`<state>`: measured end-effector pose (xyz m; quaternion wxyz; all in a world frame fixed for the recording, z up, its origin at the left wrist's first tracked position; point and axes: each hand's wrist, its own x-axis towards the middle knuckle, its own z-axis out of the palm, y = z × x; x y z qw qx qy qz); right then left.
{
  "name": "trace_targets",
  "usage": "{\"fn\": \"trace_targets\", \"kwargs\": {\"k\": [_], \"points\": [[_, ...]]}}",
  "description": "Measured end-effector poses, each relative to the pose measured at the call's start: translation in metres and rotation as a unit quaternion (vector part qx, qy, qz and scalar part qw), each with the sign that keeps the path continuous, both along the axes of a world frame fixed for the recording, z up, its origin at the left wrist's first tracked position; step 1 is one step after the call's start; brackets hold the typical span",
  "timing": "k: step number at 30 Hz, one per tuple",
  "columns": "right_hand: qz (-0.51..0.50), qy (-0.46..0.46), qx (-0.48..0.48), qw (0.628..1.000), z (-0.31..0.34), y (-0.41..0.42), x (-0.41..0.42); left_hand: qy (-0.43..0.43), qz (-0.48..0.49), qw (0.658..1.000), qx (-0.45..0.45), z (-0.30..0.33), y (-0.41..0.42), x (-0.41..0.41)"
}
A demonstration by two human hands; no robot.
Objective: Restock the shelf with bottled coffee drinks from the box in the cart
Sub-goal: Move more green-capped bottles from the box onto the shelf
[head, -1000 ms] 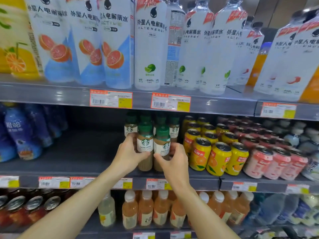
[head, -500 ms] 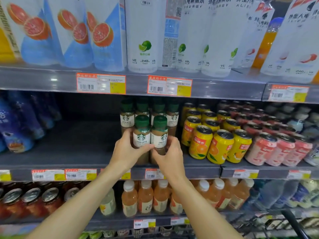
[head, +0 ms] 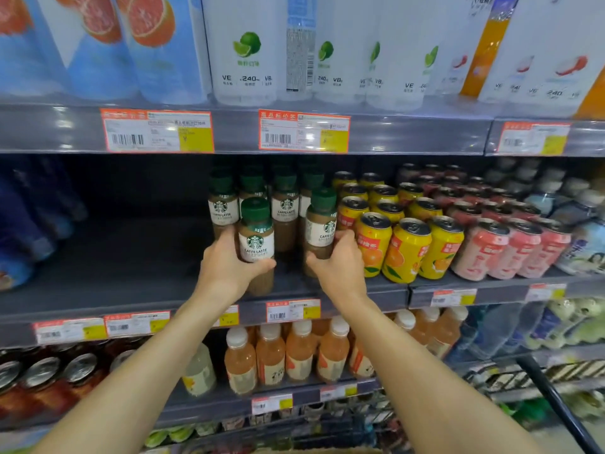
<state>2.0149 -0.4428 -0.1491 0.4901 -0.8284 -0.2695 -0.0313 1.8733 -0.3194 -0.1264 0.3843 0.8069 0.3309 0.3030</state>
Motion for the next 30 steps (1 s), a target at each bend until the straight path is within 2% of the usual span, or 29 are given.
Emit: {"fn": "trace_targets", "kwargs": {"k": [10,30], "points": [[-0.044,-0.007,-0.047,0.998,0.003,0.014,0.011,0.003,-0.007,1.000,-0.006,-0.003,-0.002,-0.001],[-0.042,-0.002,-0.072,0.997,0.002,0.039,0.023,0.008,-0.004,1.000,-0.010,-0.001,-0.004,-0.001]]}}
